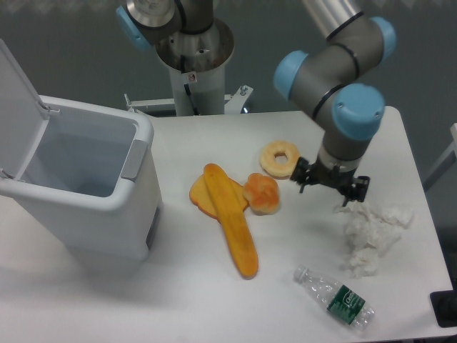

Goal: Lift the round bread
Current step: 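Move the gripper toward the round orange bun and lower over it, then close the gripper on the round orange bun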

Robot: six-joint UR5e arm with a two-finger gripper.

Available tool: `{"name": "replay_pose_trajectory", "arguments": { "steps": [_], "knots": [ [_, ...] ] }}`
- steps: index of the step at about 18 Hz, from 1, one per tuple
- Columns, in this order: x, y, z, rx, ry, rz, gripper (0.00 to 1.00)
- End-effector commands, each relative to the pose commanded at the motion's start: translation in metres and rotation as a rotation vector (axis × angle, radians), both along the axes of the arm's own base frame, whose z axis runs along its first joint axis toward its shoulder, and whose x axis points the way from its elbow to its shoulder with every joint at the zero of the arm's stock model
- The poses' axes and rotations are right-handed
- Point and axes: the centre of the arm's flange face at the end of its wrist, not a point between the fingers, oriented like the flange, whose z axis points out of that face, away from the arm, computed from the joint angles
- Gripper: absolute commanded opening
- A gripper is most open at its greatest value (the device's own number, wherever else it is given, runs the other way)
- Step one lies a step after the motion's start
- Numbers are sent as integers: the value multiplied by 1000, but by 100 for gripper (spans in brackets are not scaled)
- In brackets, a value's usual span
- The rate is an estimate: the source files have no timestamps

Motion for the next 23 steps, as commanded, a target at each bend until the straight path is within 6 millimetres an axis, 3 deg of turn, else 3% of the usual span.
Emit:
{"name": "replay_pose_trajectory", "arguments": {
  "steps": [6,10,14,20,23],
  "knots": [
    [39,-11,-50,-55,-101,-20,100],
    [52,-14,-65,-80,-131,-26,100],
    [55,-11,-71,-80,-143,-30,85],
    [57,1,-86,-92,-158,-35,80],
    [55,2,-85,-90,-156,-30,61]
  ]
}}
